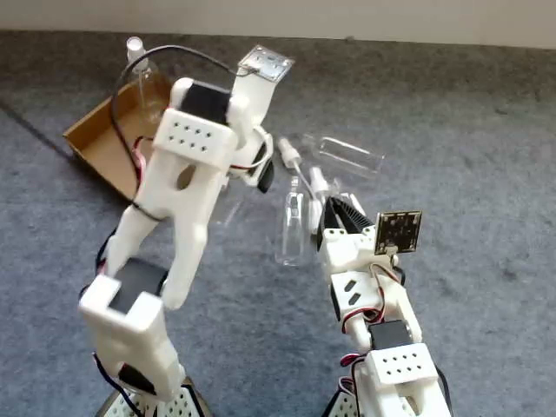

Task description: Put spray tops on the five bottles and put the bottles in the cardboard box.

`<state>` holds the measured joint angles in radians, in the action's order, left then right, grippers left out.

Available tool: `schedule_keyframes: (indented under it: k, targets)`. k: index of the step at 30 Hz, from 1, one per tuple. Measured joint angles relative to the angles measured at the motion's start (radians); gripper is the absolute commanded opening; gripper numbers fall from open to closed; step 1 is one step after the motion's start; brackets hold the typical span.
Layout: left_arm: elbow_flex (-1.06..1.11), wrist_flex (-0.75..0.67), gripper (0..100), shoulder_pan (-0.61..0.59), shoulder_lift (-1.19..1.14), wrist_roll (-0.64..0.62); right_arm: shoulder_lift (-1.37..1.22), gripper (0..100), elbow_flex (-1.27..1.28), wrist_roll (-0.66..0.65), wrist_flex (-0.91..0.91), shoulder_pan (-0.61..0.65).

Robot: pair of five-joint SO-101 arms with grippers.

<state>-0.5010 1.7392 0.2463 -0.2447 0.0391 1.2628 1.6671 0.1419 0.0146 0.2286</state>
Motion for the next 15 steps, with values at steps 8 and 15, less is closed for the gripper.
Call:
schedule_keyframes:
  k: [8,15]
  targets:
    - [0.381,0.002,11,0.005,0.311,0.249,0.000,0.9,0.000,0.000,0.000,0.000]
    - [0.689,-0.009,11,-0.066,0.400,0.391,0.000,0.9,0.000,0.000,0.000,0.000]
